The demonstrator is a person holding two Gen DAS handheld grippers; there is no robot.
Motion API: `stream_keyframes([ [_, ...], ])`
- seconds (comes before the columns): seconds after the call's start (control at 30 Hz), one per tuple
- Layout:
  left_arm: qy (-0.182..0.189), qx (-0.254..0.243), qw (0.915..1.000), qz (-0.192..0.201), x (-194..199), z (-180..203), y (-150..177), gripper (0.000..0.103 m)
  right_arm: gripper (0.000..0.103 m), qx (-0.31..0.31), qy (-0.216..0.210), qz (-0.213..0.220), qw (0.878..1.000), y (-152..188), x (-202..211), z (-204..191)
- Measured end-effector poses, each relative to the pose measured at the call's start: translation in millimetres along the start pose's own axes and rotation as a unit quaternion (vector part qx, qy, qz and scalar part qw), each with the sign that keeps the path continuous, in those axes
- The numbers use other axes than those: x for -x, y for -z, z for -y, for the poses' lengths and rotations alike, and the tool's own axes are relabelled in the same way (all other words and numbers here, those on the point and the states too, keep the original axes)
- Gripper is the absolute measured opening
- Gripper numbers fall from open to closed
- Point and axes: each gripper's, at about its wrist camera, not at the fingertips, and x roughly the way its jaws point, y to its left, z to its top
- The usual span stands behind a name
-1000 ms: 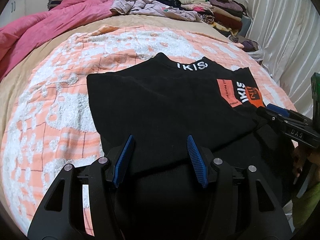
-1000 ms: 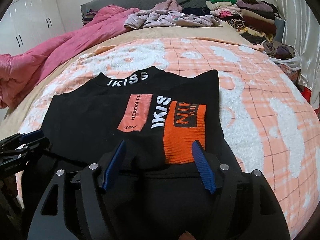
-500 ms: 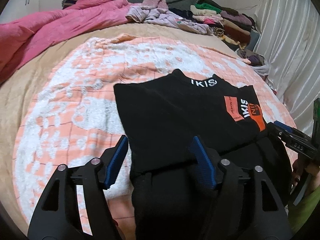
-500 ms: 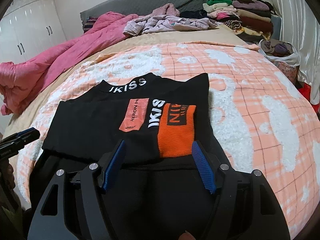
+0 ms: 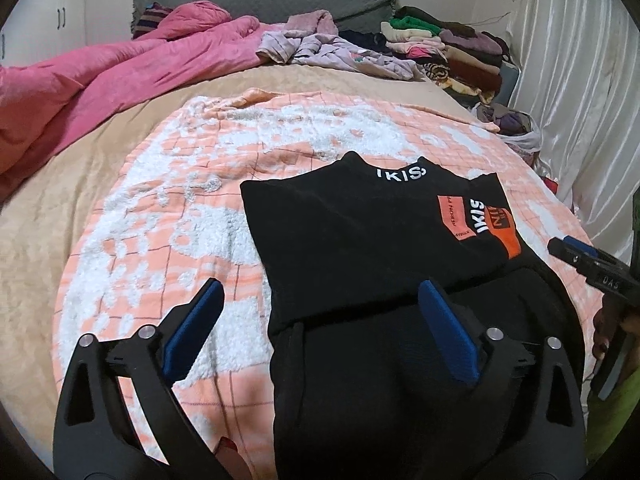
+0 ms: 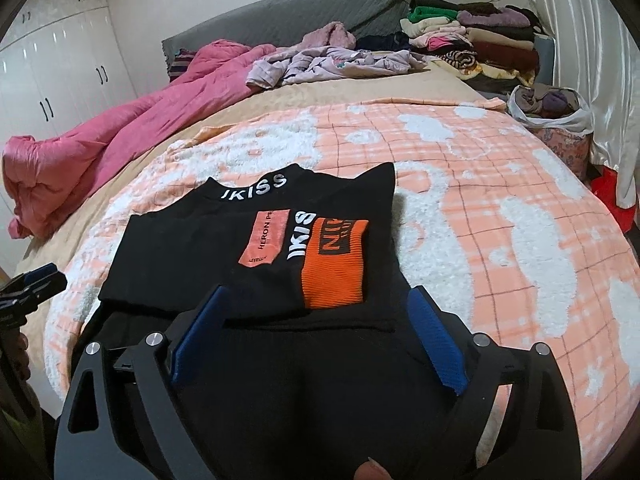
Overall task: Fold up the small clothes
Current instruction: 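Move both open tools toward the sweatshirt hem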
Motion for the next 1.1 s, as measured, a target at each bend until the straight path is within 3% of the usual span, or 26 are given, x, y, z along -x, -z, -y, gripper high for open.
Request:
stream_keyframes([
  [1.1,-0.026,0.017,0.9994,0.013,56,-17,41,0.093,0.091,0.028,-0.005,0.019,0.999,31,66,2],
])
